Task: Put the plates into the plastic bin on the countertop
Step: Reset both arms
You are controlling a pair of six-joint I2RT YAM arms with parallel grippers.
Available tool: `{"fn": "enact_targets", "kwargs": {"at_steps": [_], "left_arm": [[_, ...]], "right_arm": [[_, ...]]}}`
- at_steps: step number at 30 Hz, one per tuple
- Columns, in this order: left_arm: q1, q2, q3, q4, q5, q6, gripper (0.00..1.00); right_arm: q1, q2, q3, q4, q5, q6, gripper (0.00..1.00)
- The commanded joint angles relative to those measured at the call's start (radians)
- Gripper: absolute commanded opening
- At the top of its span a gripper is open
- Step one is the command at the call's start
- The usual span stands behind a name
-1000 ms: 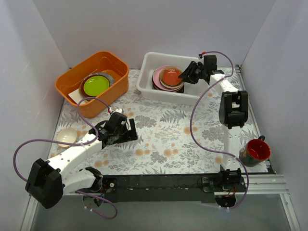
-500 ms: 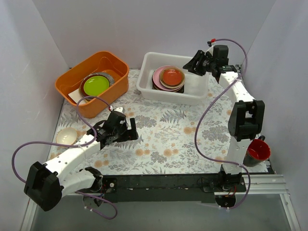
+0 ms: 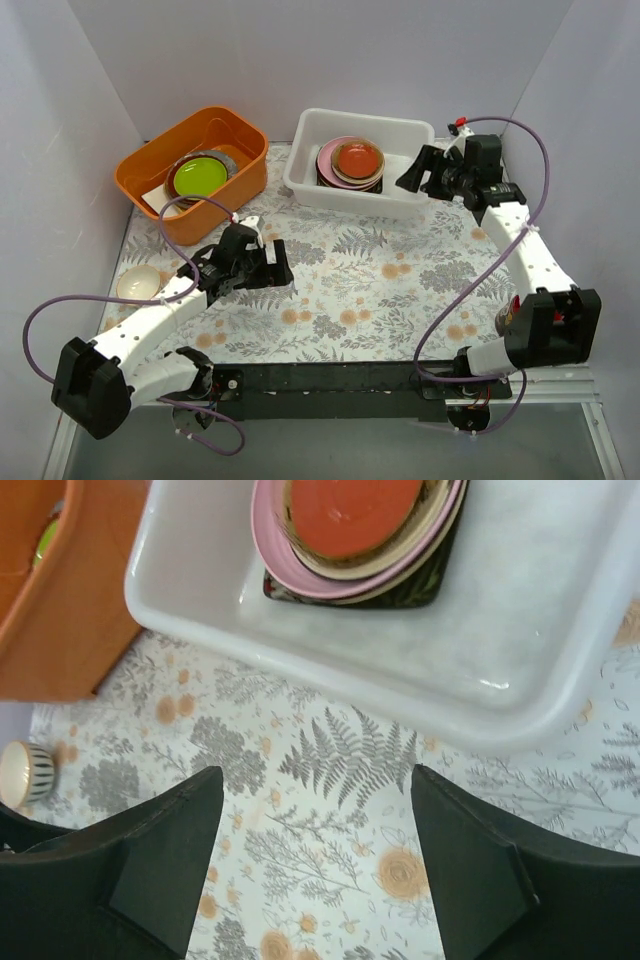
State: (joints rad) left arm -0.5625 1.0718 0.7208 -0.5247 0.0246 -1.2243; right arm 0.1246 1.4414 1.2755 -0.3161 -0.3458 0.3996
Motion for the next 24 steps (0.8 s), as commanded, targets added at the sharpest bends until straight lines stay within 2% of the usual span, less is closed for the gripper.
{"fn": "enact_targets", "kwargs": {"at_steps": [1, 7, 12, 19, 21, 24], "left_arm": [[0.03, 0.008, 0.058, 0.028, 0.066, 0.046, 0.98], [0.087, 0.043, 0.106, 0.012, 0.104, 0.091, 0.98], [0.154, 0.091, 0.14, 0.008, 0.202, 0.115, 0.98], [0.173, 0.132, 0.18, -0.026, 0.291, 0.118, 0.98], [0.171, 0.146, 0.186, -0.035, 0.349, 0.127, 0.98], [0.173, 0.131, 0.167, -0.028, 0.348, 0.117, 0.98]], "right_arm": [[0.003, -0.116, -0.117, -0.075, 0.048, -0.077, 0.86], [0.001, -0.314, -0.333, -0.159, 0.151, -0.117, 0.93], [0.003, -0.441, -0.477, -0.242, 0.189, -0.122, 0.95], [0.003, -0.516, -0.626, -0.285, 0.172, -0.067, 0.95], [0.003, -0.512, -0.634, -0.287, 0.179, -0.059, 0.94], [0.001, -0.486, -0.608, -0.293, 0.221, -0.062, 0.95]]}}
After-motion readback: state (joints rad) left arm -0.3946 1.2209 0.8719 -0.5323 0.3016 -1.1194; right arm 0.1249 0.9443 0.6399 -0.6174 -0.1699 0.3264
